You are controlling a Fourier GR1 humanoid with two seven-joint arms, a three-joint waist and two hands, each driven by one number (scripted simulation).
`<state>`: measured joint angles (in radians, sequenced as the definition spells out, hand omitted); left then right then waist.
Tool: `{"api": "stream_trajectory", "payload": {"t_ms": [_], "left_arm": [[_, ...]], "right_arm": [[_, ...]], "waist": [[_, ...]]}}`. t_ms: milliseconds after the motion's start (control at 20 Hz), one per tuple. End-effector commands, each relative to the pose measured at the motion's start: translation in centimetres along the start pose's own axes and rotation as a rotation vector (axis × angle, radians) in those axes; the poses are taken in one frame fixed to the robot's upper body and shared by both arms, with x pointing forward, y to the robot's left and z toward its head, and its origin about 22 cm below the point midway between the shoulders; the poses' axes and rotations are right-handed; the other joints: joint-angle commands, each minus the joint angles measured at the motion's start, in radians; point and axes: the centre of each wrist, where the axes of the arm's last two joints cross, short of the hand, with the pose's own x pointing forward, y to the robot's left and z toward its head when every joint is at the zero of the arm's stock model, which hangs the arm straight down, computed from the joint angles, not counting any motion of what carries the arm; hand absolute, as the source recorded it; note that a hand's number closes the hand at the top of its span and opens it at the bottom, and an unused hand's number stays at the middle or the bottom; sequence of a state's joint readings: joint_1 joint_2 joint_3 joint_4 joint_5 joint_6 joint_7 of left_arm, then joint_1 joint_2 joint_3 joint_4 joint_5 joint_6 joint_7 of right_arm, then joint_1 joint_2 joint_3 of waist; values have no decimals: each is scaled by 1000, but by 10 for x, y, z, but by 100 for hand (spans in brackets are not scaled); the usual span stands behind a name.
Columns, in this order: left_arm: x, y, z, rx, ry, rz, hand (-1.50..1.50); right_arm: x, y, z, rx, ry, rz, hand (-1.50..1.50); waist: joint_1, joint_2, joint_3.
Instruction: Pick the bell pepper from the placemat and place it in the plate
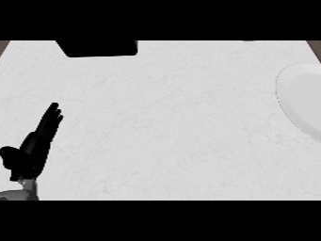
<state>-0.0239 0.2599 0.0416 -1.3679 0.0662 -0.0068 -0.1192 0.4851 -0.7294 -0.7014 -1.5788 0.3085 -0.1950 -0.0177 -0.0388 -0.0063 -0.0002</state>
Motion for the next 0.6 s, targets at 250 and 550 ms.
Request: {"api": "stream_trajectory", "payload": {"t_ms": [250,550], "left_arm": [[27,-5,-6,-40,-21,1,0],[2,-15,-9,-37,-13,4,0]], "right_arm": [[21,-31,-18,-46,-54,-110,150],[70,-20,-60,11,-85,-99,150]], "waist": [[37,5,0],[45,8,0]]}}
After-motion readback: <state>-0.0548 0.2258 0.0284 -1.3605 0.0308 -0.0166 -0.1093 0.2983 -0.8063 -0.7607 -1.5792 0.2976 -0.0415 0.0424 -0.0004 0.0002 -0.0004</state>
